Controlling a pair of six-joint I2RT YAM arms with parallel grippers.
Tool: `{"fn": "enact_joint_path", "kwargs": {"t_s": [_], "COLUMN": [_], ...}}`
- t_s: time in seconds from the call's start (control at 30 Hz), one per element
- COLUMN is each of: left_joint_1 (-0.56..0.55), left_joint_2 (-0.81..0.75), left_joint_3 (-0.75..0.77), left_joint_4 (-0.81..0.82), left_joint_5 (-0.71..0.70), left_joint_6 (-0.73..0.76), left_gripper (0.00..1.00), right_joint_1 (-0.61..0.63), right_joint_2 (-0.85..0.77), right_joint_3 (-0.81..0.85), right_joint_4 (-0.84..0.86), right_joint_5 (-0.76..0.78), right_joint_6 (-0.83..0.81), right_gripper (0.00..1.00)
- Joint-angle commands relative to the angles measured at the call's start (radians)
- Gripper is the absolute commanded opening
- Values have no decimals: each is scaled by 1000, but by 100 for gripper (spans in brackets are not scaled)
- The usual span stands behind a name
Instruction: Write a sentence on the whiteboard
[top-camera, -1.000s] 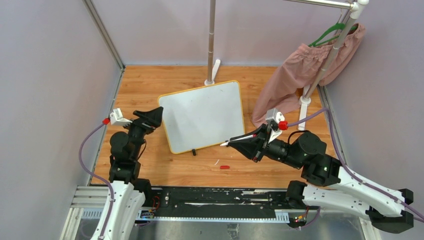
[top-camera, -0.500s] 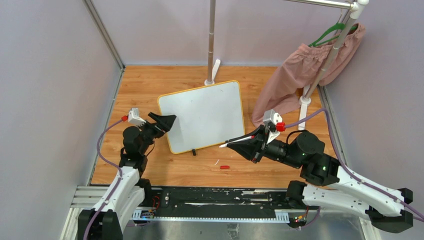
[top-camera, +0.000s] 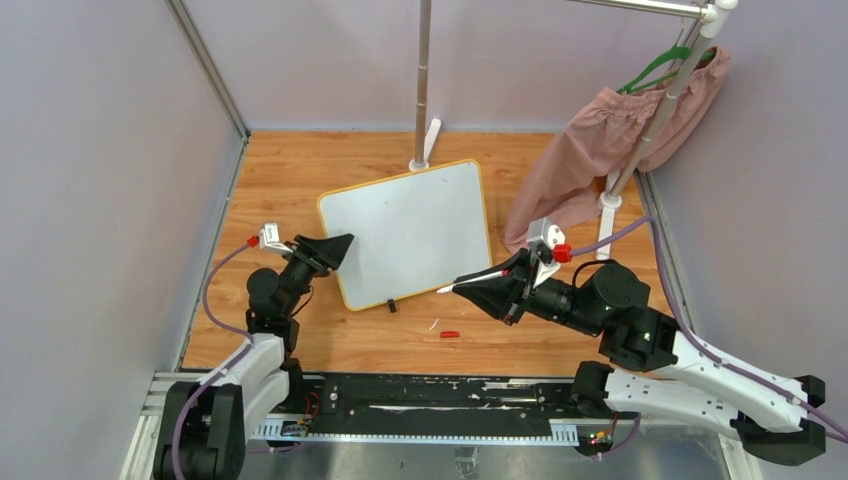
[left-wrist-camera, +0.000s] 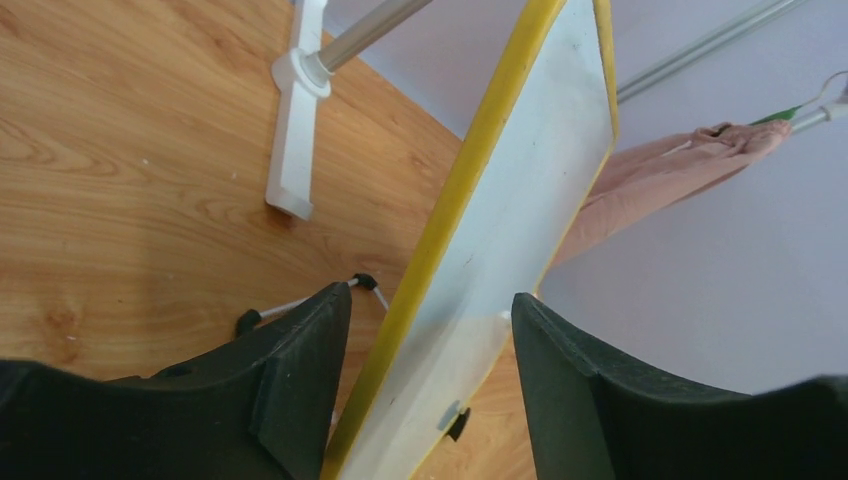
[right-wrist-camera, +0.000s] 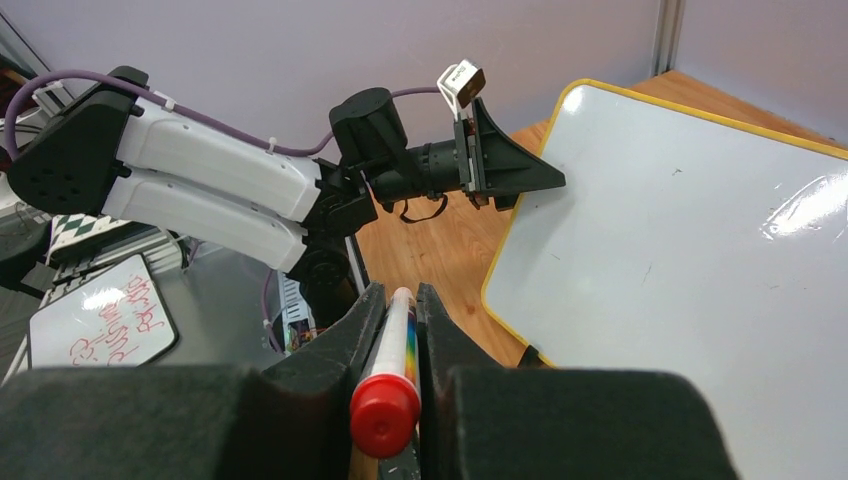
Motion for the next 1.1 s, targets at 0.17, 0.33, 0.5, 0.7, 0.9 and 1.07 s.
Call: {"fn": "enact_joint_path", "kwargs": {"t_s": [0.17, 0.33, 0.5, 0.7, 0.9, 1.07], "left_joint_1": [0, 0, 0, 14, 29, 36], "left_joint_2": [166, 256, 259, 27, -266, -223], "left_joint_3": [-68, -64, -57, -17, 54, -17], "left_joint_4": [397, 517, 524, 172, -327, -231], "left_joint_5": [62, 100, 105, 26, -116, -105], "left_joint_6": [-76, -108, -134, -54, 99, 50], "left_gripper": [49, 67, 87, 87, 81, 63], "right_joint_1": [6, 6, 6, 3, -19, -25], "right_joint_2": [54, 110, 171, 242, 339, 431], "right_joint_3": [-16, -17, -29, -54, -54, -53], "right_joint_4": [74, 112, 195, 313, 409, 517], "right_joint_5": [5, 57, 113, 179, 181, 213], "right_joint_6": [-27, -47, -64, -90, -95, -126], "right_gripper": [0, 0, 0, 0, 0, 0]}}
